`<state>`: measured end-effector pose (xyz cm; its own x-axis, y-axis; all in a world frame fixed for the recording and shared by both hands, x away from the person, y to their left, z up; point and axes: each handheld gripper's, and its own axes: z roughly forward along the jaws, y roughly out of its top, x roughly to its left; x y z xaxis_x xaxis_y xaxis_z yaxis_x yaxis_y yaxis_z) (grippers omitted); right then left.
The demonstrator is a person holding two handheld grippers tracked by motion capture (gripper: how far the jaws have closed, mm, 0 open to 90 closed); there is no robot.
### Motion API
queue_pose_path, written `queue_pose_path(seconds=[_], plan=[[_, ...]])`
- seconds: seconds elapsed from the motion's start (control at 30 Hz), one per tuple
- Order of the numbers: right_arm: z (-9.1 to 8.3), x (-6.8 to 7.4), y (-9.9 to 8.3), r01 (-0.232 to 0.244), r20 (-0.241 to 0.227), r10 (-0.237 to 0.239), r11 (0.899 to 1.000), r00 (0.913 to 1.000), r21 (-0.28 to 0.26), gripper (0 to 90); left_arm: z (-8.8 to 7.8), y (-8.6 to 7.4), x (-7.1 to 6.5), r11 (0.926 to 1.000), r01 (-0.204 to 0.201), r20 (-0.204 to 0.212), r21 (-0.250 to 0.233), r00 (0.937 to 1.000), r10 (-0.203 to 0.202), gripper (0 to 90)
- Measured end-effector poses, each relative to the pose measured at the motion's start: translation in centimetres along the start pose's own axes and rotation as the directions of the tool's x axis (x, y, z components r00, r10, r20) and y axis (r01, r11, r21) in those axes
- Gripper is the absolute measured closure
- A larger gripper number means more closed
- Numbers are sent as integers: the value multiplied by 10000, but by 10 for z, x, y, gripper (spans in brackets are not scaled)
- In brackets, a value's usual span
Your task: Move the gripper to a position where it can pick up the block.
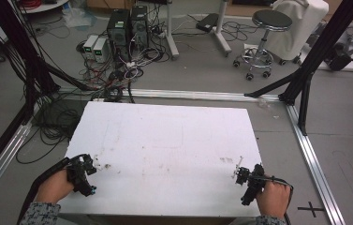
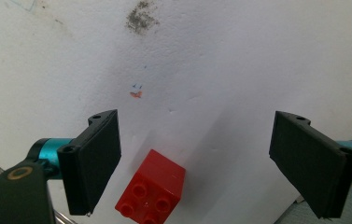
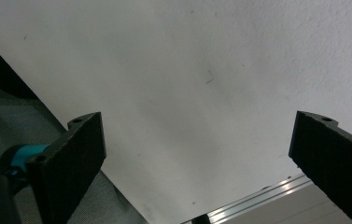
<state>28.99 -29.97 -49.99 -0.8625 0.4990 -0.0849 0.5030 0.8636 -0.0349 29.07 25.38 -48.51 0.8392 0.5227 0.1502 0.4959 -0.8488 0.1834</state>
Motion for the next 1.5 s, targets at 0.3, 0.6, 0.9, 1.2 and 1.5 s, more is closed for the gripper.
queue_pose_path(seconds=[0.3,0.6,0.9,1.2,1.5], plan=[[-1,1,-1,-91,32,91,10000,10000,9,30,0,1,0,9999,-25,64,-167,10000,26,169],[-1,0,-1,-28,13,28,10000,10000,-10,30,1,1,-1,9999,-132,84,-74,9999,133,170],[0,2,-1,-7,60,8,10000,10000,-86,31,2,-1,-6,9983,-583,132,-88,9982,584,169],[-2,2,1,5,51,-5,10000,10000,-58,30,8,-6,-1,9945,-1003,18,286,9950,1003,169],[-3,1,1,105,40,-105,9999,9999,-113,30,3,-14,9,9868,-1600,24,228,9871,1600,168]])
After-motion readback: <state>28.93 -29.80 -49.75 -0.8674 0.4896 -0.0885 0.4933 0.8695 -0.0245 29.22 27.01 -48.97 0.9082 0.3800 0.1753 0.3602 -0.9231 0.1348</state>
